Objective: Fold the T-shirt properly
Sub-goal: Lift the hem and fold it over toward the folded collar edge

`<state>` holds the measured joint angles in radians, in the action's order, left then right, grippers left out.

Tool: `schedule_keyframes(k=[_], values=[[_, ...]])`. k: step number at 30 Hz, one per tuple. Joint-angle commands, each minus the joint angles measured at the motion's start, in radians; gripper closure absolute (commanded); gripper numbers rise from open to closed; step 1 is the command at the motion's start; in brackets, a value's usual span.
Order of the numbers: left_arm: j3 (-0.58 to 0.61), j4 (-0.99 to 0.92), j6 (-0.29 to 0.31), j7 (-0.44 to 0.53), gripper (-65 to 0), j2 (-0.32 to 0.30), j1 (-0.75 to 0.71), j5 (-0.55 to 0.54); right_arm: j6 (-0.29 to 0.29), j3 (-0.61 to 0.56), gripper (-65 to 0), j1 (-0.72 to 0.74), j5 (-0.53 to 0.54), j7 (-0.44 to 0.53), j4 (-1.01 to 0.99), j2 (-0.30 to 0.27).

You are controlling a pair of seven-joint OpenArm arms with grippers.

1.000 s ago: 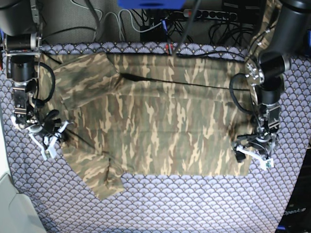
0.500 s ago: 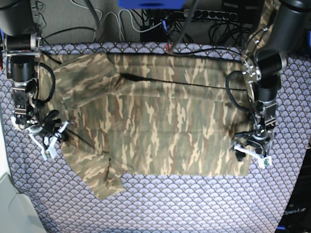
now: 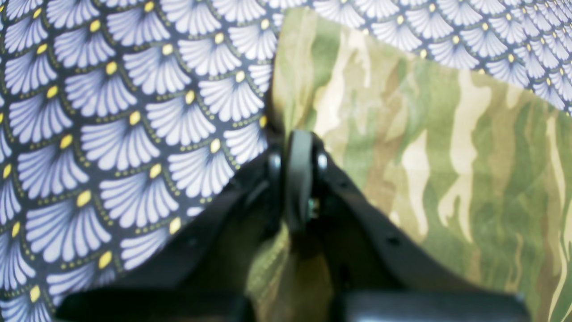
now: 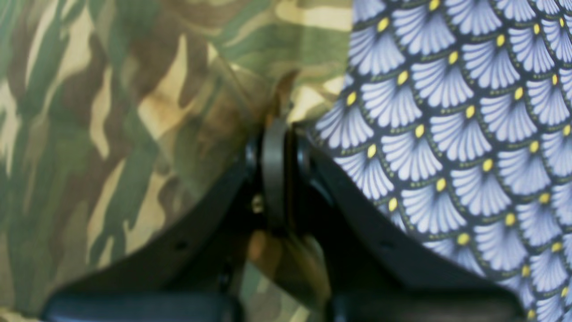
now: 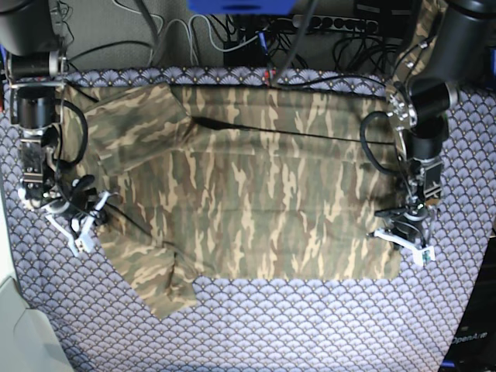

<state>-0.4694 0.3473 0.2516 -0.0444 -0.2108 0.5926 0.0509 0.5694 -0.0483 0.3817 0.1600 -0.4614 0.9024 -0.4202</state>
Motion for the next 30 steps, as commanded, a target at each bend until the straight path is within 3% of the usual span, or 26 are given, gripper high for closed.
schedule_keyframes(k=[1, 4, 9, 17, 21, 27, 30], values=[[0.002, 0.0, 0.002, -0.061, -0.4, -0.003, 0.005, 0.013, 0.011, 0.005, 0.0, 0.001, 0.014, 0.017, 0.048, -0.029], [0.002, 0.065, 0.002, -0.078, -0.4, -0.017, -0.003, 0.013, 0.011, 0.009, 0.0, -0.051, 0.014, 0.006, 0.163, -0.035], [0.001, 0.264, 0.005, -0.245, -0.4, -0.019, -0.066, 0.011, 0.011, 0.135, 0.0, -0.131, 0.014, -0.067, 0.311, -0.032], [0.001, 0.58, 0.007, -0.364, -0.4, 0.017, -0.193, 0.011, 0.013, 0.15, 0.0, -0.266, 0.014, -0.101, 0.498, -0.036], [0.001, 0.715, 0.007, -0.441, -0.4, 0.017, -0.247, 0.011, 0.014, 0.225, 0.0, -0.362, 0.016, -0.104, 0.607, -0.029], [0.001, 0.872, 0.007, -0.504, -0.4, 0.018, -0.319, 0.011, 0.129, 0.328, 0.0, -0.424, 0.016, -0.132, 0.693, 0.011], [0.001, 0.924, 0.007, -0.529, -0.4, 0.023, -0.351, 0.011, 0.129, 0.428, 0.0, -0.432, 0.014, -0.153, 0.713, 0.05]])
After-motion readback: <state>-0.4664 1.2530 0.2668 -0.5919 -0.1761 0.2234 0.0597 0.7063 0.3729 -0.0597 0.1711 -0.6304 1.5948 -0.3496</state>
